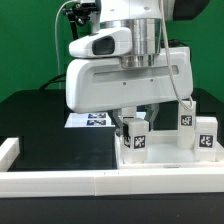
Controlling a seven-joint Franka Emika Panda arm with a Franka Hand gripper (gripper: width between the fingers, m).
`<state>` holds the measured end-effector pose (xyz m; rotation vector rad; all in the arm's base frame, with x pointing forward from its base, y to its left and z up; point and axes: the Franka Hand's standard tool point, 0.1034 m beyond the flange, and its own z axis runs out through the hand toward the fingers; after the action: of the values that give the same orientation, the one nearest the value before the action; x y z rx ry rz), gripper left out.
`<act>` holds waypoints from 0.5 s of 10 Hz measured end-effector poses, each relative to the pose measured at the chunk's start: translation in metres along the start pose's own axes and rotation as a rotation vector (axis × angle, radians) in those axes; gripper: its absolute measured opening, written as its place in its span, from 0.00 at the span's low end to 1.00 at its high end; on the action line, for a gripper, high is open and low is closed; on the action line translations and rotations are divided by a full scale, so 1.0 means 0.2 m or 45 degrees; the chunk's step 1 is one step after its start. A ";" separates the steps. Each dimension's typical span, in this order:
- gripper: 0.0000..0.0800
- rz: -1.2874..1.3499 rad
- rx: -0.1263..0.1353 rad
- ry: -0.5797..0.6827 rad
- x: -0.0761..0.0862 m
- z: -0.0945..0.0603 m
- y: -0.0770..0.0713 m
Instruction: Assemble square table
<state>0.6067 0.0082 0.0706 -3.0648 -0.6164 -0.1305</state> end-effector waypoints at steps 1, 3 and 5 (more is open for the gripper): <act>0.36 0.036 0.002 0.001 0.00 0.00 0.00; 0.36 0.348 0.000 0.011 0.00 0.00 0.00; 0.36 0.562 0.008 0.018 0.00 0.00 0.00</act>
Offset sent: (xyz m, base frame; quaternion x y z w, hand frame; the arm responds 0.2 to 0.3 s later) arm -0.0152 0.0029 -0.0038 0.0201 -0.0053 0.3157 0.9486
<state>0.6066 0.0078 0.0703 -3.0977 0.0687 -0.1410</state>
